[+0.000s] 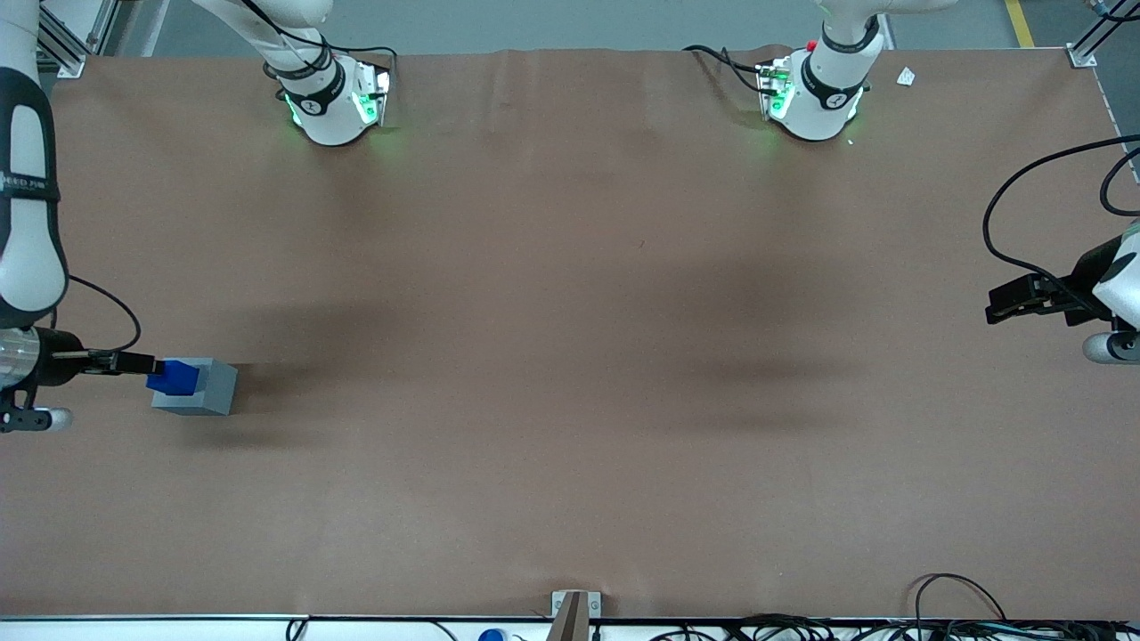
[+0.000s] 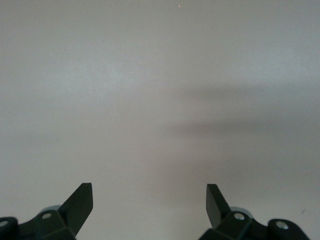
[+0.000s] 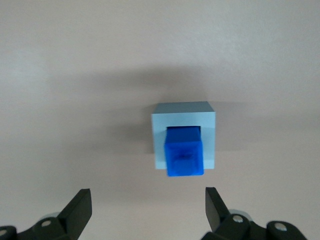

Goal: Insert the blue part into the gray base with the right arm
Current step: 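Open the right gripper and pull it up off the block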

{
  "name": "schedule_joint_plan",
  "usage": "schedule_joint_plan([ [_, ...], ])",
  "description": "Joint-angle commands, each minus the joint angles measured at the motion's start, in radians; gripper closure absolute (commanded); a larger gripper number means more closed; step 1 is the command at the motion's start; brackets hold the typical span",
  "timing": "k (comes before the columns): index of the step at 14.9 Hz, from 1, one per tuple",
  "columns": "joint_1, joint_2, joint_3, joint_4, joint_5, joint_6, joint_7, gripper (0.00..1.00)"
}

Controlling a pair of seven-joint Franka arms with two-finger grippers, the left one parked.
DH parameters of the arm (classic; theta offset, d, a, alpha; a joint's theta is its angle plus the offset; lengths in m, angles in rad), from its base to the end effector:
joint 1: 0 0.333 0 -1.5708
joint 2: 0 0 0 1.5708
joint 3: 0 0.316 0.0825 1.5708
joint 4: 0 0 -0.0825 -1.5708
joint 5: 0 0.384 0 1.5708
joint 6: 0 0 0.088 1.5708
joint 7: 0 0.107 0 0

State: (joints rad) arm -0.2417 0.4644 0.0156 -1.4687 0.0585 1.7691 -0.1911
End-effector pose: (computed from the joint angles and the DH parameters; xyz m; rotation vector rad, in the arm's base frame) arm 0.6567 -0.1474 0.3999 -3.0364 0.0795 0.2242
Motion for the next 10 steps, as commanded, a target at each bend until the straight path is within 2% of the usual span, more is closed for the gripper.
schedule_joint_plan([
  [1, 0.033, -0.111, 0.004, -0.018, 0.012, -0.104, 0.077, 0.00],
  [5, 0.148, -0.263, 0.001, -0.025, 0.001, -0.203, 0.287, 0.00],
  [7, 0.197, -0.329, 0.001, -0.050, -0.003, -0.217, 0.332, 0.00],
  [10, 0.200, -0.444, 0.003, -0.123, -0.003, -0.212, 0.334, 0.00],
])
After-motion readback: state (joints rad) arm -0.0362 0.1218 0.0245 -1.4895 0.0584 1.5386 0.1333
